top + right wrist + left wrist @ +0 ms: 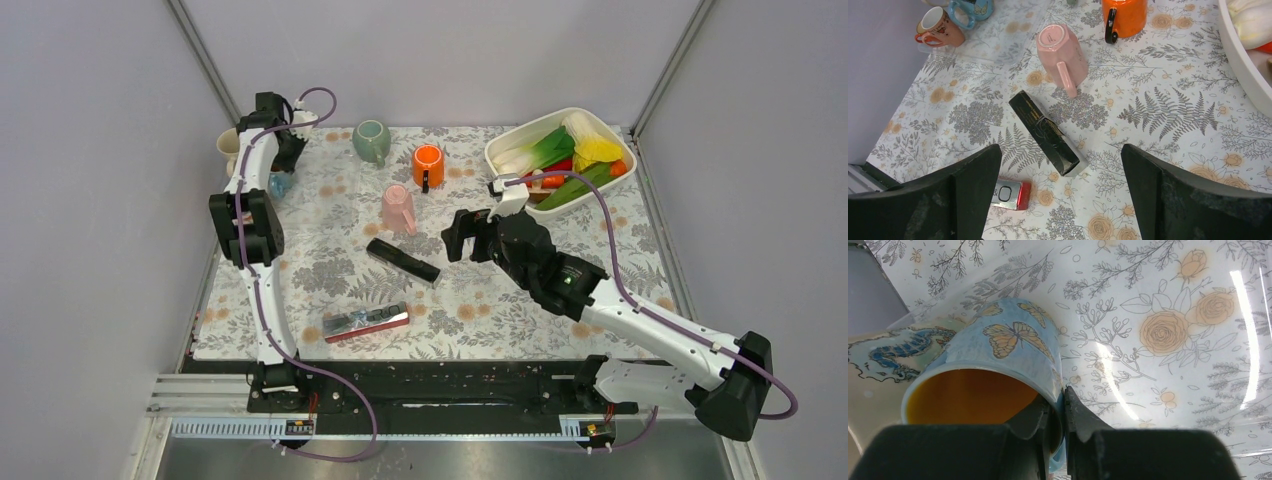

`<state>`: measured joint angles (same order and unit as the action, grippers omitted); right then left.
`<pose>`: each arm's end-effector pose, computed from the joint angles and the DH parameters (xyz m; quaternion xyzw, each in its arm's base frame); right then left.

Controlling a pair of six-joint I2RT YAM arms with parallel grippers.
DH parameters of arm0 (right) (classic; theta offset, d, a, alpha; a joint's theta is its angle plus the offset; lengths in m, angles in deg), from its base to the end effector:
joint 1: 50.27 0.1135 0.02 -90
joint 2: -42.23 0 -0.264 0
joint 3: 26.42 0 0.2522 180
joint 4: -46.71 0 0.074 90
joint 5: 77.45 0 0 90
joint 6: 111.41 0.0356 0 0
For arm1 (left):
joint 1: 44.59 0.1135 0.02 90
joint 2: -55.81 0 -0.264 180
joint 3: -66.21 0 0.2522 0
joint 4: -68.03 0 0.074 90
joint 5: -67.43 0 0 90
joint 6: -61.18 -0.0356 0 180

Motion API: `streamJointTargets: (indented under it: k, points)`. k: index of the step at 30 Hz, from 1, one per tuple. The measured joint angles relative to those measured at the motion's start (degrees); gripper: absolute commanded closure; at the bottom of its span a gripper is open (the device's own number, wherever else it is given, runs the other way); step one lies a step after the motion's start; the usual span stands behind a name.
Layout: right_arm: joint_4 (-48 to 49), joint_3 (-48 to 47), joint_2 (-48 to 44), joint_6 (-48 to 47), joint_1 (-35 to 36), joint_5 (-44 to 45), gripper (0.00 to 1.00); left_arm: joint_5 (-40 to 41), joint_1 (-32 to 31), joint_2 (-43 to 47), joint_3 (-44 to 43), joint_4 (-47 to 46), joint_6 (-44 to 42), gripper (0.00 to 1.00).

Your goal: Turn the mug right side up

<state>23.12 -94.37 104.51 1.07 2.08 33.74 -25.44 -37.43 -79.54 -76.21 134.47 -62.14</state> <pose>0.1630 0.1902 0.3391 -0.1003 0.7959 0.2333 0.5497 0.5101 0.0623 0.2358 0.2246 0.9377 0.0687 0.2561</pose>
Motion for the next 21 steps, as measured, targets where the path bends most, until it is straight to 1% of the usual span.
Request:
streamJointTargets:
  k: [1, 4, 5, 9, 13, 17, 21]
  points:
    - [-0.04, 0.00, 0.00, -0.02, 0.00, 0.35, 0.01, 0.00, 0.00, -0.02, 0.00, -0.17, 0.04, 0.84]
    - [-0.55, 0.00, 0.00, -0.04, 0.00, 0.57, 0.01, 0.26, 0.00, -0.17, 0.00, -1.27, 0.22, 0.58]
    - [-0.76, 0.00, 0.00, -0.11, 0.00, 0.66, 0.01, 0.46, 0.00, -0.28, 0.00, -2.38, 0.13, 0.56]
    - [-1.62, 0.00, 0.00, -0.83, 0.00, 1.22, 0.01, 1.09, 0.00, -0.52, -0.26, -6.05, 0.79, 0.51]
    - [-3.23, -0.74, 1.38, -2.75, 0.00, 2.43, 0.01, 1.14, 0.04, -0.52, -0.17, -7.93, 1.22, 0.43]
    - [-4.04, -4.00, 7.02, -6.36, 0.00, 2.47, 0.01, 0.92, 0.04, 0.07, 0.52, -9.40, 1.73, 0.38]
    - [-4.92, -9.40, 15.98, -10.73, 0.00, 1.62, 0.01, -0.55, -0.44, 2.93, 3.98, -10.05, 1.92, 0.33]
